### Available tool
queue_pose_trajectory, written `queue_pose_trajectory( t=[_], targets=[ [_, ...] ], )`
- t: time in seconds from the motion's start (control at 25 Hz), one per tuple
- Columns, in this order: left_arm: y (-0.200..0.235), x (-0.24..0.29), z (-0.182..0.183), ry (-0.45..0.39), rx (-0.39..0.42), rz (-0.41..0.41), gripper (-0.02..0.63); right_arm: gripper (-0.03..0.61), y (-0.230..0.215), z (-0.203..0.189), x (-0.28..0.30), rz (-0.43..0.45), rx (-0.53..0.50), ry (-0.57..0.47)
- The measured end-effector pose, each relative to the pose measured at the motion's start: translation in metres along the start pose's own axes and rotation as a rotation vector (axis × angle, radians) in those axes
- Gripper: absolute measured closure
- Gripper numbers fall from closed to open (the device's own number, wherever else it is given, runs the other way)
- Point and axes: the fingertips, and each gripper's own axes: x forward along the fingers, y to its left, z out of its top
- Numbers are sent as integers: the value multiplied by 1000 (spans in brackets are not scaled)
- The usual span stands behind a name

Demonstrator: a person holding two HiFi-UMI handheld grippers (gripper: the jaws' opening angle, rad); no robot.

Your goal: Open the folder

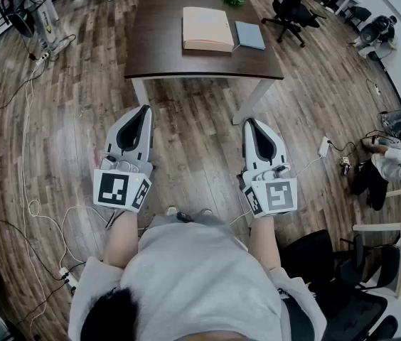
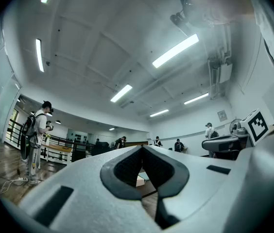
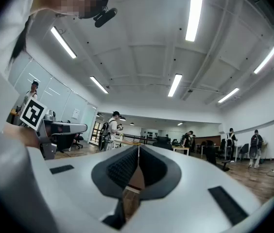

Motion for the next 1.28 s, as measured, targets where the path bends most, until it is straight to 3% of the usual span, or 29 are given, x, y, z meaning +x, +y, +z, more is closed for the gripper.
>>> queue_pose_trajectory(
  t=[0.52,0.92,1.28],
  targets=[
    [23,14,-8,0,-6,-4,606,566,6,-7,26,2,-9,7],
    [57,19,-12,-10,17,-36,606,566,18,-8,54,-5,52,-39],
    [80,43,-27,-3,-21,-40,606,566,14,-21,84,-8,44,-7]
  ],
)
